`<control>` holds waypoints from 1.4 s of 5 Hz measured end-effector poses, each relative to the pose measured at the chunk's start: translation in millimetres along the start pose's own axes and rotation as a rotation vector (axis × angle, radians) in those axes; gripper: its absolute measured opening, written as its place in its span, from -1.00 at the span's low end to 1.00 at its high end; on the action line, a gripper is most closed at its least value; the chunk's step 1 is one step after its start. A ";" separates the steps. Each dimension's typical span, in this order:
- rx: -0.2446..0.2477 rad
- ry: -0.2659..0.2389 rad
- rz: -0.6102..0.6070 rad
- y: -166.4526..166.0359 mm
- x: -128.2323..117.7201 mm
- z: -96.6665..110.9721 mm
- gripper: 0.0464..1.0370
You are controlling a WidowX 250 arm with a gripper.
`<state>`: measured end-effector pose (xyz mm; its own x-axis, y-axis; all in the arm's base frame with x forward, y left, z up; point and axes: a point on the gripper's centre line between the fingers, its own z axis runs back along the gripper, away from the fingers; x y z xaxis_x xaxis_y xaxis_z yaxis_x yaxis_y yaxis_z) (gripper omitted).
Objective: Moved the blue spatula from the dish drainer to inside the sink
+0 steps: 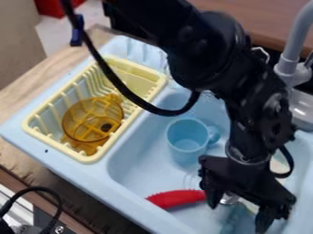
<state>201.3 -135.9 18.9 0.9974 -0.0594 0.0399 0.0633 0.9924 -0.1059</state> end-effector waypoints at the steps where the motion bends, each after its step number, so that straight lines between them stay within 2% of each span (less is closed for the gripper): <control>1: -0.017 -0.044 0.034 -0.8 0.8 13.8 0.92; 2: -0.010 -0.071 0.084 1.8 2.1 32.0 0.92; 3: 0.047 -0.067 0.188 10.1 12.3 43.7 0.92; 4: 0.069 -0.061 0.243 21.1 15.9 45.3 0.92; 6: 0.053 -0.138 0.380 42.1 18.5 66.9 0.92; 7: 0.081 -0.132 0.428 57.2 19.1 68.7 0.92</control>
<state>221.7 -72.8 81.9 0.9202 0.3669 0.1368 -0.3615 0.9302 -0.0630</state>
